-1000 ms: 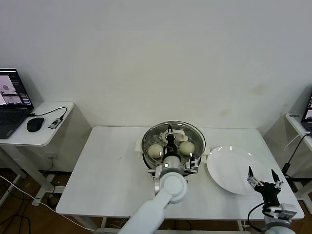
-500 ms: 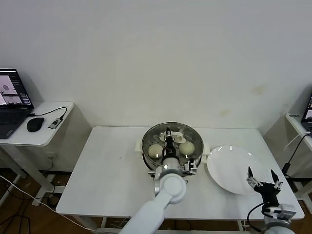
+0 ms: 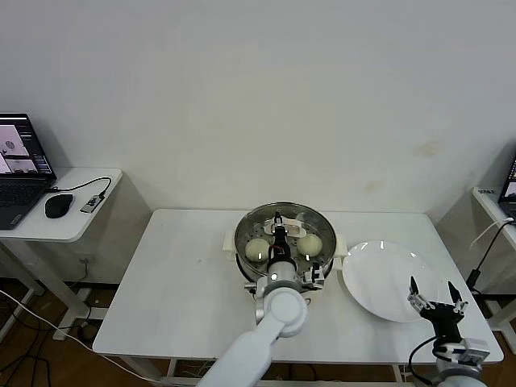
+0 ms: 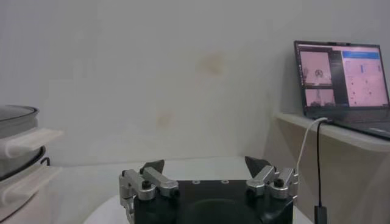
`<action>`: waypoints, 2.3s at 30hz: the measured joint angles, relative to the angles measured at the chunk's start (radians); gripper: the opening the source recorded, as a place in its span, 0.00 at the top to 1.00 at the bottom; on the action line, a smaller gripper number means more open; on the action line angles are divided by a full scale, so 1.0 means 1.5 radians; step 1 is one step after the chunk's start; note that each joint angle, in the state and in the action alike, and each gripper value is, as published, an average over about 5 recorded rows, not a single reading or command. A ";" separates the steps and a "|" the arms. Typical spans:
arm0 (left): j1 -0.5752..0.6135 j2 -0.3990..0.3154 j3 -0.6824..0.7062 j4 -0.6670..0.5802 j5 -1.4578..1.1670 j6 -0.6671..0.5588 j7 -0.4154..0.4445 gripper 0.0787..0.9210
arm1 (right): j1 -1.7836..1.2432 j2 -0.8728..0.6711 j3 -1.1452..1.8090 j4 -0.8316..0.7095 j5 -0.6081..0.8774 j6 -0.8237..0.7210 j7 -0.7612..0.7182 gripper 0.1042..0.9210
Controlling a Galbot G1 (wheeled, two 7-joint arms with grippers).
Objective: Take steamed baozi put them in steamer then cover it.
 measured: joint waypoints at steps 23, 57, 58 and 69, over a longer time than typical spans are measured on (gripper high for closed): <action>0.020 0.000 0.007 -0.027 -0.020 0.000 -0.021 0.63 | -0.007 0.000 0.007 0.003 -0.001 0.002 -0.001 0.12; 0.142 0.081 -0.091 -0.287 -0.263 -0.029 -0.056 0.12 | -0.034 -0.028 -0.005 0.038 0.022 -0.010 -0.008 0.12; 0.148 0.087 -0.107 -0.297 -0.297 -0.043 -0.067 0.12 | -0.037 -0.032 -0.008 0.043 0.025 -0.013 -0.009 0.12; 0.258 0.129 -0.333 -0.335 -0.676 -0.219 -0.143 0.12 | -0.071 -0.089 -0.063 0.085 0.056 -0.043 0.000 0.12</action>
